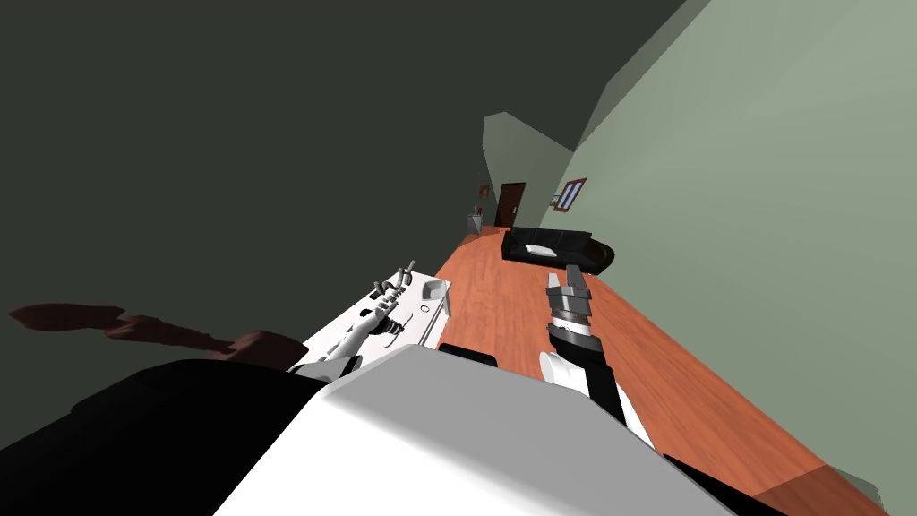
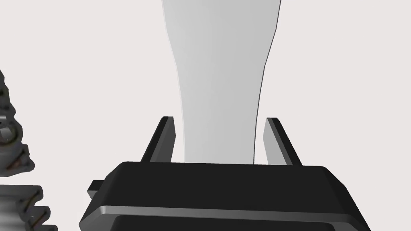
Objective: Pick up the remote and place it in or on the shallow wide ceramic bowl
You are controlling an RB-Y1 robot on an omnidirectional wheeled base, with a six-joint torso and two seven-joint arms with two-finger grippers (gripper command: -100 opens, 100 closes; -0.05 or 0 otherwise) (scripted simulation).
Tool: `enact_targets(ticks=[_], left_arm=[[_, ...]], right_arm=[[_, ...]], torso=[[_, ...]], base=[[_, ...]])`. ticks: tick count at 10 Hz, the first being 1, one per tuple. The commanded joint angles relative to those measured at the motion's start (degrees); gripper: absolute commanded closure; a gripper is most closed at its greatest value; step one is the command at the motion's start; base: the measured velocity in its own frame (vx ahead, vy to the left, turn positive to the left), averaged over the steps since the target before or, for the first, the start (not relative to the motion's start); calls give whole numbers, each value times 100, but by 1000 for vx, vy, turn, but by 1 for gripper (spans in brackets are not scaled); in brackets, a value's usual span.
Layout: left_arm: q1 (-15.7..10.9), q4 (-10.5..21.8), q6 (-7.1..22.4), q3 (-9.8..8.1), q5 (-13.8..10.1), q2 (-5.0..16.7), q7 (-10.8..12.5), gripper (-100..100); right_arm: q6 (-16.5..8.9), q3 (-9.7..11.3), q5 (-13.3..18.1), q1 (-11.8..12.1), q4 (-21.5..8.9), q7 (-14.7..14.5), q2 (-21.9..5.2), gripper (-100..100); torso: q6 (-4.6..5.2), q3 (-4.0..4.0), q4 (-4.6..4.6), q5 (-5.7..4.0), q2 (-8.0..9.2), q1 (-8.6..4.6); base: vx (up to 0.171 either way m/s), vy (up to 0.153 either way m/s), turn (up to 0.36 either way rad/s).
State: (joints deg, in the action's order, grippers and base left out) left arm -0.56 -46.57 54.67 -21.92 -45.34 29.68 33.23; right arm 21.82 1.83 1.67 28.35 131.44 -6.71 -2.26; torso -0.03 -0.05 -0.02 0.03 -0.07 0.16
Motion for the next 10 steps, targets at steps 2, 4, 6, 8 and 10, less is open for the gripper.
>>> enact_targets(ticks=[2,4,6,8,10], left_arm=[[0,0,0,0,0,0,0,0],[26,-294,251,22,31,82,87,100],[14,-481,448,44,51,147,143,100],[5,-409,391,38,46,133,126,0],[-310,-648,514,-78,-41,438,99,100]], right_arm=[[0,0,0,0,0,0,0,0],[0,0,0,1,0,0,0,0],[0,0,0,0,0,0,0,0],[0,0,0,0,0,0,0,0],[0,1,0,0,0,0,1,0]], torso=[[0,0,0,0,0,0],[-6,1,0,-6,1,-8],[-5,1,1,-8,2,-17],[-1,2,2,-5,3,-11],[13,3,11,-16,-4,-39]], base=[[0,0,0],[4,-28,136],[-1,-34,97],[-1,-7,10],[-7,-126,9]])
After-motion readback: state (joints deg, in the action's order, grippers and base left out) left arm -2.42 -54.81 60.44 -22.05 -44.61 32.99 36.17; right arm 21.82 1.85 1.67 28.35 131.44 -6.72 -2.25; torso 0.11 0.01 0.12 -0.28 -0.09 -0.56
